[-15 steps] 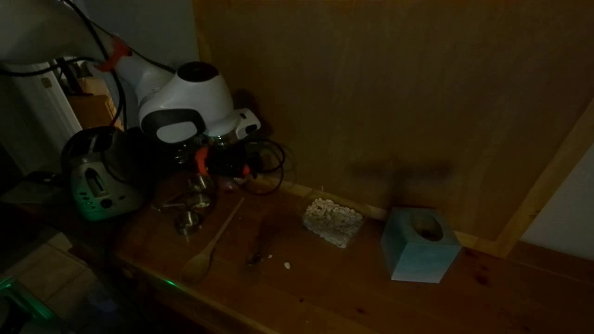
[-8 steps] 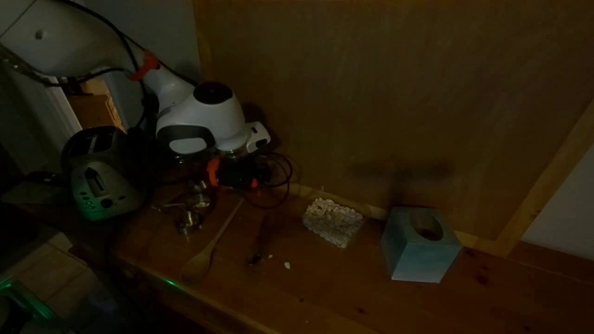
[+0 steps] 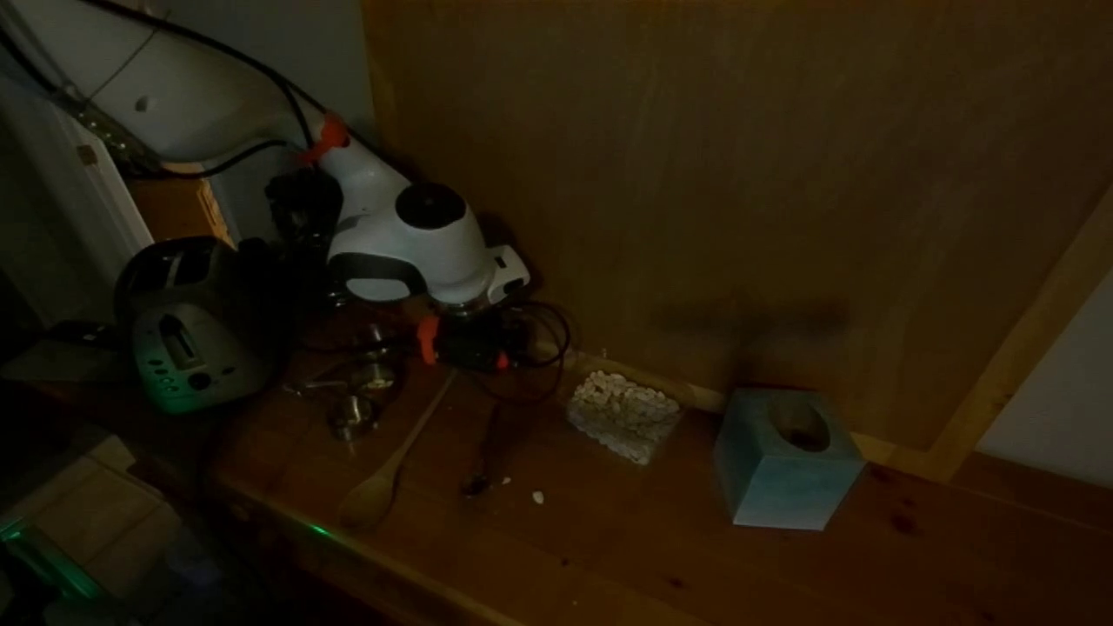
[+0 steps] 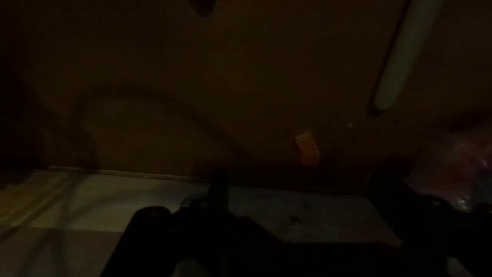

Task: Pick up the object and put it back down

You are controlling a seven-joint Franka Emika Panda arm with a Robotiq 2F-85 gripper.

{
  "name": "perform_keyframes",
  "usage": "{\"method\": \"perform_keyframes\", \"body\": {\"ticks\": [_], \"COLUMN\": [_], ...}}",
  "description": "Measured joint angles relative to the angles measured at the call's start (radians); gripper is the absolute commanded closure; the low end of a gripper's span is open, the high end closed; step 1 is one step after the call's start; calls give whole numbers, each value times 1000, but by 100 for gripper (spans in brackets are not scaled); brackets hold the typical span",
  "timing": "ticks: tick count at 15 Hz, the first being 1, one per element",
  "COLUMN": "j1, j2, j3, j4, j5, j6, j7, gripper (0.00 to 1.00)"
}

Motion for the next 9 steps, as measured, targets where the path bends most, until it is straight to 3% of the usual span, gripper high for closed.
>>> {"method": "perform_keyframes", "body": {"ticks": [9], "j1": [-9], "j2": [58], "j3": [11], "j4": [33], "j5": [32], "j6": [0], "j7": [-37], "gripper": [97]}}
